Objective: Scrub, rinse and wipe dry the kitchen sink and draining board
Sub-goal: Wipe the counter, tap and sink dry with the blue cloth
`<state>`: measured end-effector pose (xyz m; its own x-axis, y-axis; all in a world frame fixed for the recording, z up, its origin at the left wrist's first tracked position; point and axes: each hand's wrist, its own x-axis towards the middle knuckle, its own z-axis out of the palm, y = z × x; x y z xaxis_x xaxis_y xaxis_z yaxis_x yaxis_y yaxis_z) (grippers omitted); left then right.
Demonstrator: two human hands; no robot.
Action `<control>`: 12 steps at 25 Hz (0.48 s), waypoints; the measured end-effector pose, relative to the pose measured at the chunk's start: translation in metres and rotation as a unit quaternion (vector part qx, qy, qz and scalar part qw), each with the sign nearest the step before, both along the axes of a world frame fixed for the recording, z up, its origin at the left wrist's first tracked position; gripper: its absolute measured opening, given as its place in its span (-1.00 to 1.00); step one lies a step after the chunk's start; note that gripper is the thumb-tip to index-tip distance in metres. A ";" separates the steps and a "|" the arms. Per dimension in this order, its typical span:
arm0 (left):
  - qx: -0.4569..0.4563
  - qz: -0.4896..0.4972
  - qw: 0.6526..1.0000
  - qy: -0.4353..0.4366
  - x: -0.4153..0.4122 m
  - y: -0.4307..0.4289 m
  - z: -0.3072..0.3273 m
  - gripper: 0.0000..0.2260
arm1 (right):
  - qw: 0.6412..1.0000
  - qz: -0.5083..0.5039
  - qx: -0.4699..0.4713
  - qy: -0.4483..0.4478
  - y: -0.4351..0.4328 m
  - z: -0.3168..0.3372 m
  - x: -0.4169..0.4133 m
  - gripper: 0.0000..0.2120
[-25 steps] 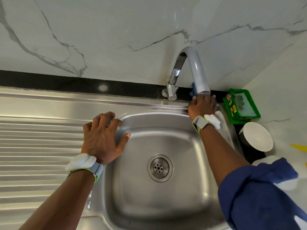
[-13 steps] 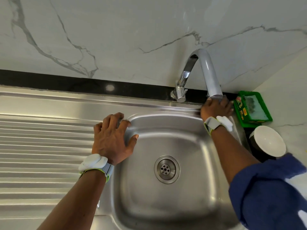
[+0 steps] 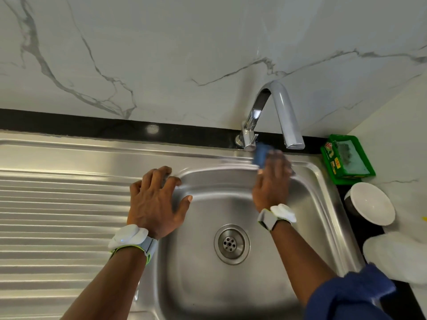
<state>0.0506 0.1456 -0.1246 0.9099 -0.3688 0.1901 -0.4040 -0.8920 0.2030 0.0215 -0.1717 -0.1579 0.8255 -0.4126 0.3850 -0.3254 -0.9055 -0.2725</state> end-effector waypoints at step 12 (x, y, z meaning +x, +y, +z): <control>-0.022 -0.012 1.000 -0.015 0.000 0.001 -0.001 -0.53 | 0.517 0.143 0.770 -0.345 0.050 0.199 -0.006 -0.74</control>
<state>0.0508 0.1471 -0.1260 0.8946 -0.3811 0.2332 -0.4315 -0.8724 0.2295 0.0159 -0.1220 0.0407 0.8235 -0.5668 0.0254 0.4171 0.5746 -0.7042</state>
